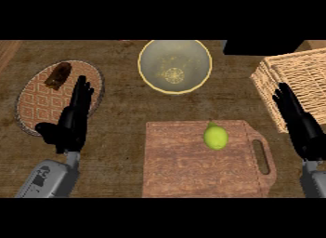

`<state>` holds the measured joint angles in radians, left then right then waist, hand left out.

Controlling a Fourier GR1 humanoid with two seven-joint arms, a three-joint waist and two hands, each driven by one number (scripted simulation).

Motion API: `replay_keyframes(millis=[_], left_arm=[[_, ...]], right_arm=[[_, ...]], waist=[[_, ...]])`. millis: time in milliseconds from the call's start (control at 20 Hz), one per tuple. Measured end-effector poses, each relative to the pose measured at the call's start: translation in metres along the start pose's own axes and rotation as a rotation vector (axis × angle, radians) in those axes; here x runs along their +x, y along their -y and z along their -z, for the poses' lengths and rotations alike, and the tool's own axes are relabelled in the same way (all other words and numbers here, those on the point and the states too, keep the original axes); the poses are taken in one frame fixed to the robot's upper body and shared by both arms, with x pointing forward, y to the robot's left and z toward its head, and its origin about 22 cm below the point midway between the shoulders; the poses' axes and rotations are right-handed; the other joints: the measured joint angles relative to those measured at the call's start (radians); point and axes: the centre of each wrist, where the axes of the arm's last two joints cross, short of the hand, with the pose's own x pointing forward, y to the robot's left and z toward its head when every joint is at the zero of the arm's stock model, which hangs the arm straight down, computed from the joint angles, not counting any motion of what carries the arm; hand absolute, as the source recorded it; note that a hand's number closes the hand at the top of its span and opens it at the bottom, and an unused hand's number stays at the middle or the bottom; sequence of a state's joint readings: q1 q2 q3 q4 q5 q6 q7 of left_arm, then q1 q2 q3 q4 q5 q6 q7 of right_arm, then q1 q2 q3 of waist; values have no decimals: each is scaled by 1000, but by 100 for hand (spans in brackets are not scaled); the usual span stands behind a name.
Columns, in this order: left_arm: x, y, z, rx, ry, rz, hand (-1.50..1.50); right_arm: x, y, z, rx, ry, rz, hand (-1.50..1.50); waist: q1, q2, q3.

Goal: Pick the pear from the cutting board and place it in the basket

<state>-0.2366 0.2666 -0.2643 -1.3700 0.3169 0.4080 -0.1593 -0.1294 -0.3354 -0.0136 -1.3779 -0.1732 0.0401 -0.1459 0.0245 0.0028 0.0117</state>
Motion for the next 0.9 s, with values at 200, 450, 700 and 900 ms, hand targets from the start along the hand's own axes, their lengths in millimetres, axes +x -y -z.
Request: replay_keyframes(millis=[200, 450, 700, 900], left_arm=[[-26, -8, -17, -21, -166, 35, 0], [-51, -22, -37, -89, -373, 95, 0], [-51, -40, -42, -109, -431, 112, 0], [-51, -53, -46, -97, -456, 111, 0]], right_arm=[[15, -34, 35, 129, -30, 123, 150], [41, -108, 68, 470, -29, 271, 150], [70, -185, 78, 674, -73, 196, -150], [103, -198, 94, 701, -97, -57, -150]], waist=[[22, 7, -7], [80, 18, -5], [46, -1, -5], [27, -8, -6]])
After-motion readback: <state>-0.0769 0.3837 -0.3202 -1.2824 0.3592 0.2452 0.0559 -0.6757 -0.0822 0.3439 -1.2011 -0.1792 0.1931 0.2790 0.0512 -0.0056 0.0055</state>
